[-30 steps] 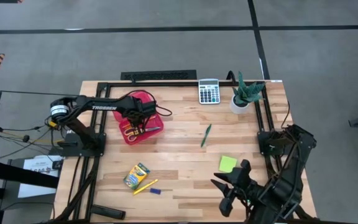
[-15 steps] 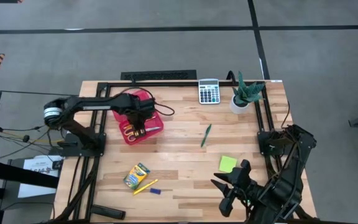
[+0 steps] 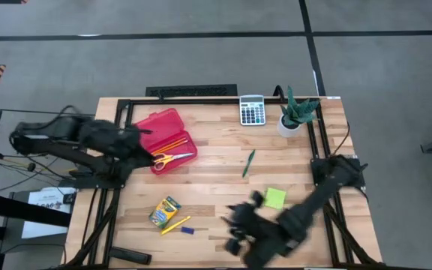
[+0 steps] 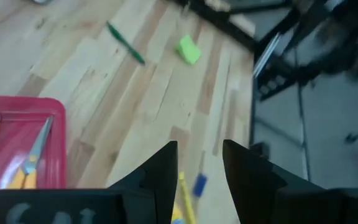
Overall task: Pack school essentials
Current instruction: Put the yellow pen into the red supply box
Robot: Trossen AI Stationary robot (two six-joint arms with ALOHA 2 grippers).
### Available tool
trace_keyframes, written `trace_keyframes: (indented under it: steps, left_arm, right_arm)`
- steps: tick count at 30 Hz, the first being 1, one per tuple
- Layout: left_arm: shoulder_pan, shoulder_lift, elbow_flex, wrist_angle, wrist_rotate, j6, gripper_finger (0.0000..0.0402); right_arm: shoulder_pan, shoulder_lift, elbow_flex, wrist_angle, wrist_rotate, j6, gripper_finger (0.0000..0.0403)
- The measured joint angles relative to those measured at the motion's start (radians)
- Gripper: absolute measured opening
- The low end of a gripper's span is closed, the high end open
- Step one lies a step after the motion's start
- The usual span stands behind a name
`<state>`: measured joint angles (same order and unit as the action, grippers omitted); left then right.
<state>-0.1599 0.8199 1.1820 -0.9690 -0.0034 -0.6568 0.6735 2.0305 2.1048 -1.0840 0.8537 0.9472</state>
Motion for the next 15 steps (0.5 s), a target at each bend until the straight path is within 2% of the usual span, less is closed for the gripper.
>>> trace_keyframes:
  steps: [3,5,7,9,12,15]
  left_arm:
    - [-0.102,-0.044,-0.001,0.001,-0.111,-0.083,0.012]
    - [-0.155,-0.056,-0.001,0.0,-0.164,-0.108,0.012]
    - [-0.2,-0.056,-0.001,0.001,-0.196,-0.116,0.012]
    - [-0.234,-0.05,-0.001,0.001,-0.213,-0.117,0.012]
    - [-0.276,-0.036,-0.002,0.005,-0.235,-0.116,0.012]
    - [-0.312,-0.023,-0.002,0.038,-0.284,-0.114,0.012]
  right_arm:
    - [-0.102,0.051,0.0,0.238,-0.172,-0.262,0.0209]
    - [-0.168,0.081,0.0,0.388,-0.336,-0.425,0.0222]
    - [-0.23,0.119,0.003,0.518,-0.508,-0.531,0.0226]
    - [-0.276,0.158,0.002,0.562,-0.641,-0.615,0.0225]
    - [-0.319,0.229,0.001,0.615,-0.761,-0.704,0.022]
    - [-0.328,0.291,0.0,0.615,-0.791,-0.796,0.0215]
